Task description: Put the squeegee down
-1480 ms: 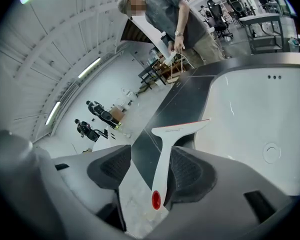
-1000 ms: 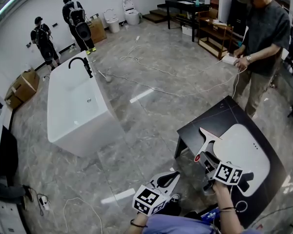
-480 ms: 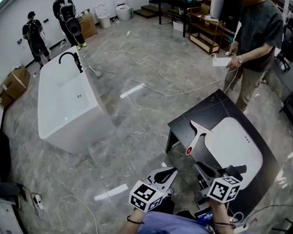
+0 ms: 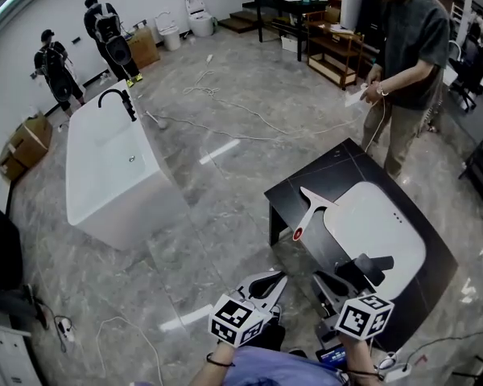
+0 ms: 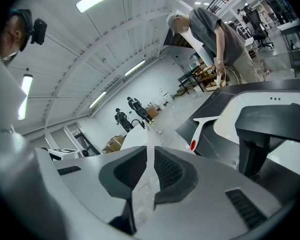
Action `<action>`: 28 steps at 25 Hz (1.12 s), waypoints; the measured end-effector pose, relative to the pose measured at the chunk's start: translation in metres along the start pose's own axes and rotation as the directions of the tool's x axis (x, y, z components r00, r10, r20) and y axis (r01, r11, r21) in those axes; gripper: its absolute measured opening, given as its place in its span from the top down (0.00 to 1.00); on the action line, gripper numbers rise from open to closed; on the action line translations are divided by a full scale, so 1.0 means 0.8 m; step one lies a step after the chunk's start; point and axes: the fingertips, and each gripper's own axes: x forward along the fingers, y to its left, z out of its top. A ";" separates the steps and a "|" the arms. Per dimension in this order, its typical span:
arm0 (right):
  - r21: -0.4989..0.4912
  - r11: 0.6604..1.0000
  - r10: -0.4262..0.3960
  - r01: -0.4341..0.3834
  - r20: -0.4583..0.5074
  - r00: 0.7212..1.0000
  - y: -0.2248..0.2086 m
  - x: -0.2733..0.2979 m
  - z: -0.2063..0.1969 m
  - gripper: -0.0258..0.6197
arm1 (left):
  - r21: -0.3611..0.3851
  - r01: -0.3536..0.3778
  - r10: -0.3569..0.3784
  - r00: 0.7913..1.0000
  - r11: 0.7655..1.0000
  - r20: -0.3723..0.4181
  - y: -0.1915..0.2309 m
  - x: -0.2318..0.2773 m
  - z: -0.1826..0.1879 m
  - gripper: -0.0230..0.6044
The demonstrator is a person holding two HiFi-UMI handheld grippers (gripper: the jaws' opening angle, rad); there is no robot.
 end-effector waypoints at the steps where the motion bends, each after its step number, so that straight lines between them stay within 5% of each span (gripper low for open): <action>1: -0.002 1.000 0.002 -0.002 -0.003 1.000 0.003 -0.009 -0.002 0.87 | 0.001 -0.004 0.004 1.000 1.000 0.000 -0.009 -0.003 -0.001 0.94; 14: -0.068 0.989 0.124 -0.129 -0.066 0.990 0.041 -0.095 -0.077 0.87 | 0.014 -0.107 0.107 0.994 0.994 0.006 -0.105 -0.069 -0.043 0.94; 28: -0.121 0.971 0.192 -0.205 -0.105 0.976 0.076 -0.187 -0.144 0.87 | 0.019 -0.127 0.127 0.992 0.992 0.017 -0.212 -0.119 -0.089 0.94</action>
